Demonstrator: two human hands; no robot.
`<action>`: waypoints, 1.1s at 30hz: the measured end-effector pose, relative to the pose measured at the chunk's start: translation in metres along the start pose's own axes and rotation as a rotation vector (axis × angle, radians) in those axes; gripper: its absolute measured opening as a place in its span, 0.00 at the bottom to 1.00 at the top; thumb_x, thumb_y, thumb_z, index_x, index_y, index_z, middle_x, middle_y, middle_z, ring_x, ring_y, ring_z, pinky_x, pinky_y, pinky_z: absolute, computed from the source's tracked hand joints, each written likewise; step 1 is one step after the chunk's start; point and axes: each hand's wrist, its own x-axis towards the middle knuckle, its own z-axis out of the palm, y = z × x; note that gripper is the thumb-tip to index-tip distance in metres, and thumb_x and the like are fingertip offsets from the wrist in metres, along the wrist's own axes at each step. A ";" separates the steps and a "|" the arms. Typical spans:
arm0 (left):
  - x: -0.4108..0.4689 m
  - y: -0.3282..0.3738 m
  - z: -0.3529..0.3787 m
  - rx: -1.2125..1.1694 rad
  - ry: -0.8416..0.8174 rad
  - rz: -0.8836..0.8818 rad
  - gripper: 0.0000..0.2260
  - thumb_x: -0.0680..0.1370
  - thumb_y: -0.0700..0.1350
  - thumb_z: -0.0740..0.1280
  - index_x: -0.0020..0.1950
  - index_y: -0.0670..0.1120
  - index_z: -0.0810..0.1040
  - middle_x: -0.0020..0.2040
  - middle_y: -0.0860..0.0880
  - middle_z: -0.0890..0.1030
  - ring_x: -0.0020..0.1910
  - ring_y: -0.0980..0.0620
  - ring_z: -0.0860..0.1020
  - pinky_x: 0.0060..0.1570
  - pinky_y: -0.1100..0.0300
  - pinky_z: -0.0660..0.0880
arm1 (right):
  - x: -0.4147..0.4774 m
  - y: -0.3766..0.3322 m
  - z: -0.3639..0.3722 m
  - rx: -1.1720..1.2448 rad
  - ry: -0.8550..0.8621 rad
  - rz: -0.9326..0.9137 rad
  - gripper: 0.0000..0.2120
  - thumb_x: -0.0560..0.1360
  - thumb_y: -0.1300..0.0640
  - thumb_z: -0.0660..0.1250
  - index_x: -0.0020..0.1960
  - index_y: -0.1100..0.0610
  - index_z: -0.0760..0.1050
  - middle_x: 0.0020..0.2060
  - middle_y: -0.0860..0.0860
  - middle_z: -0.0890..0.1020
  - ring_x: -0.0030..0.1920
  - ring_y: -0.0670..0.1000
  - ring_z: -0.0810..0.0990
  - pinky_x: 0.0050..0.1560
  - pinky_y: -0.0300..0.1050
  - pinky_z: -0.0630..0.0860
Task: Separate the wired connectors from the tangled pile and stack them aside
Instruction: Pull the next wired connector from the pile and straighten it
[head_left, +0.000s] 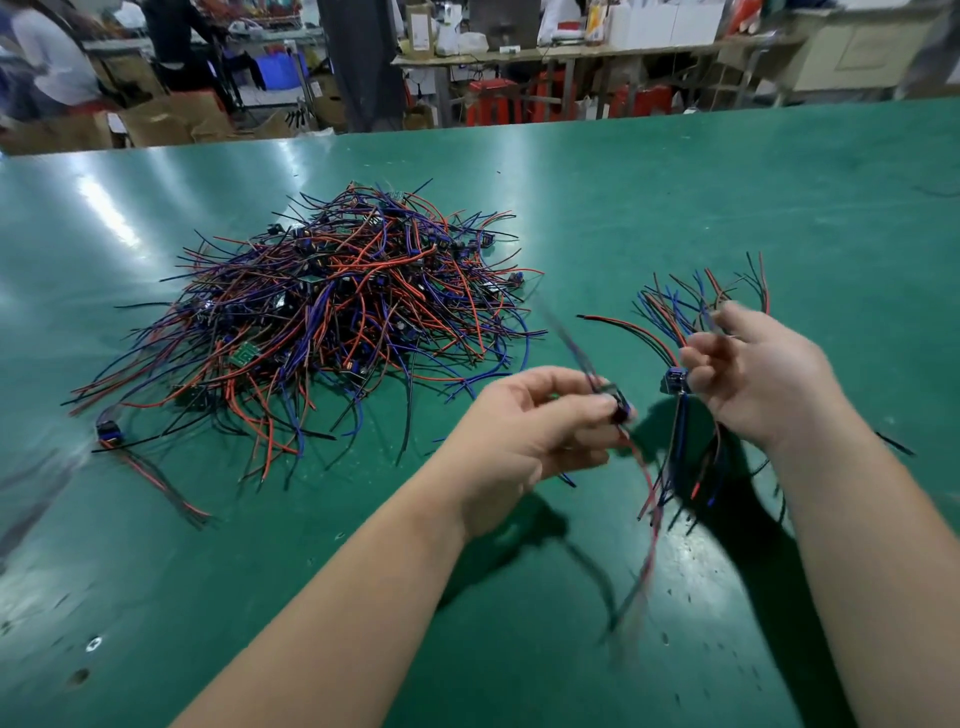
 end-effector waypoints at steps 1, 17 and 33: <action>0.000 0.004 -0.001 -0.106 0.007 0.007 0.06 0.69 0.39 0.71 0.43 0.46 0.77 0.42 0.45 0.85 0.35 0.53 0.82 0.40 0.61 0.80 | -0.005 0.004 0.005 -0.144 -0.082 -0.030 0.05 0.79 0.59 0.63 0.44 0.57 0.70 0.26 0.52 0.77 0.23 0.47 0.77 0.24 0.35 0.69; 0.004 -0.004 0.003 -0.057 0.313 0.210 0.05 0.75 0.40 0.70 0.45 0.50 0.76 0.40 0.54 0.84 0.34 0.57 0.82 0.29 0.66 0.75 | -0.034 0.031 0.038 -0.030 -0.407 -0.127 0.02 0.62 0.59 0.71 0.31 0.56 0.82 0.28 0.49 0.81 0.27 0.43 0.77 0.29 0.32 0.72; 0.006 -0.013 -0.003 0.226 0.196 0.093 0.02 0.71 0.39 0.74 0.40 0.42 0.83 0.34 0.46 0.83 0.30 0.55 0.80 0.34 0.64 0.78 | -0.031 0.029 0.029 -0.441 -0.506 -0.197 0.02 0.64 0.63 0.72 0.34 0.59 0.79 0.27 0.54 0.80 0.29 0.51 0.73 0.29 0.37 0.69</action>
